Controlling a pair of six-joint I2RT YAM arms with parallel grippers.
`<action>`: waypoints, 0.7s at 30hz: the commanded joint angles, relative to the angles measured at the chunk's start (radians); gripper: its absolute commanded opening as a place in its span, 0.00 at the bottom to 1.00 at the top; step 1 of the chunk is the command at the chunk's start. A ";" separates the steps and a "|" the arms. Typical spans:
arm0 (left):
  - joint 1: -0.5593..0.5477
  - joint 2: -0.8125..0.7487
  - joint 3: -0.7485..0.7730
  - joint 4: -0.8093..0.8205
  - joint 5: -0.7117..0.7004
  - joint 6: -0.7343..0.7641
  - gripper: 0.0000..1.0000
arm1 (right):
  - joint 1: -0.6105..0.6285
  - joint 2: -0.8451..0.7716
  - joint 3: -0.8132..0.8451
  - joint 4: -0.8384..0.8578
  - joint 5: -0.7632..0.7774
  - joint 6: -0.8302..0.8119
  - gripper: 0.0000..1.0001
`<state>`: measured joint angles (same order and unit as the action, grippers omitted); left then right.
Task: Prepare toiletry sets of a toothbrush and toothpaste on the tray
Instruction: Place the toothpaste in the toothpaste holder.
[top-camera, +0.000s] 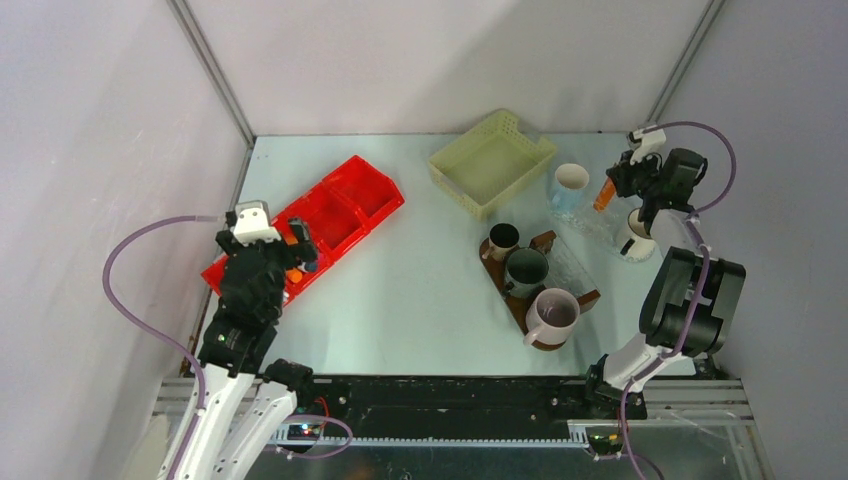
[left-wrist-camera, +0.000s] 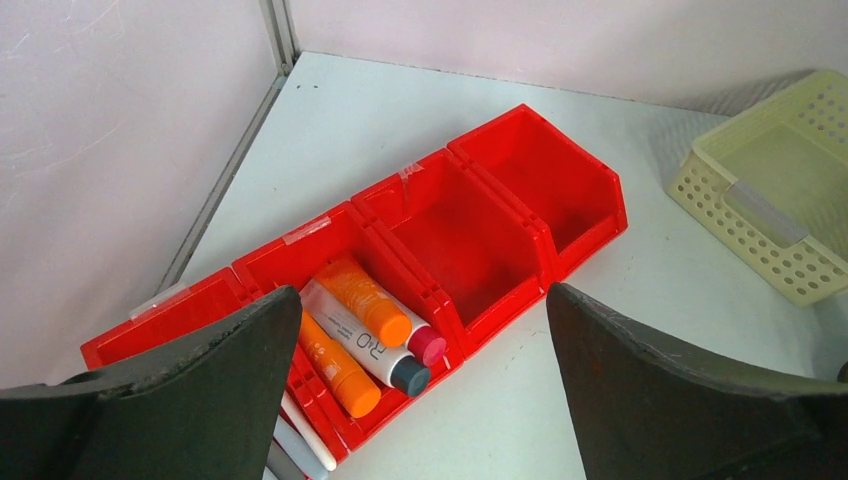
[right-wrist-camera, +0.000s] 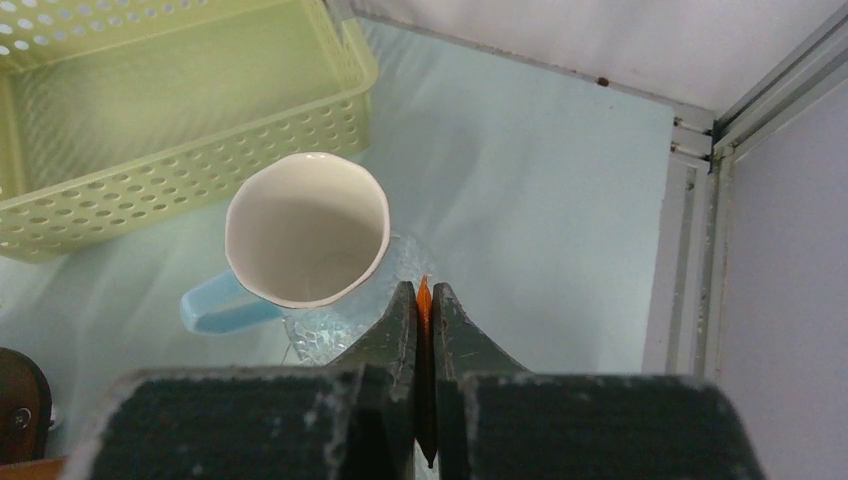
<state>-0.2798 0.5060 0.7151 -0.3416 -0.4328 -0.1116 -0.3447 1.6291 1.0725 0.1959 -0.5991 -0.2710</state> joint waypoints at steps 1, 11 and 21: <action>0.010 0.006 -0.005 0.040 0.017 0.026 1.00 | -0.005 0.028 0.054 0.052 -0.034 -0.014 0.00; 0.014 0.006 -0.010 0.050 0.022 0.034 1.00 | -0.005 0.094 0.053 0.078 -0.061 -0.033 0.02; 0.016 0.003 -0.016 0.059 0.025 0.042 1.00 | -0.005 0.129 0.053 0.088 -0.075 -0.063 0.05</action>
<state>-0.2733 0.5098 0.7040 -0.3161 -0.4152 -0.0948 -0.3447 1.7531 1.0729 0.2184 -0.6495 -0.3084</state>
